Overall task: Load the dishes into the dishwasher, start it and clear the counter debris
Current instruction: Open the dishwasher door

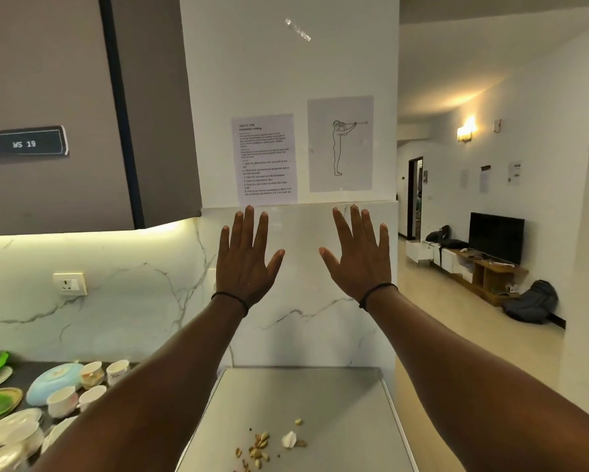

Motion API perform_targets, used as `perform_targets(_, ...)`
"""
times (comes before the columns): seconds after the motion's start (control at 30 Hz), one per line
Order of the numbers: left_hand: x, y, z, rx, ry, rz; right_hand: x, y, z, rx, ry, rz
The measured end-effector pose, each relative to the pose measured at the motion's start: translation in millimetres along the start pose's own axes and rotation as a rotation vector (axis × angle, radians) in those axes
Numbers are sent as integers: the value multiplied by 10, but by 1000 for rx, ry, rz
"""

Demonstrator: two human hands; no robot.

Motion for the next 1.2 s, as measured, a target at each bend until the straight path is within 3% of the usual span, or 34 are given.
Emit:
perform_targets(0.67,826,-1141,535,-47,-79,95,602,-1467,910,-109,-50,138)
perform_targets(1.2,1692,-1883,296,-25,-45,170,1358,-2135,1161,-73,40,213)
Point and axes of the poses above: each hand's wrist, its own y-axis towards the middle knuckle, its own x-axis out of the back of the hand, z = x × y, the point moved 7 cm from there along y, towards the middle knuckle, and after that the axes turned 14 degrees about y, right-handed, at the moved point
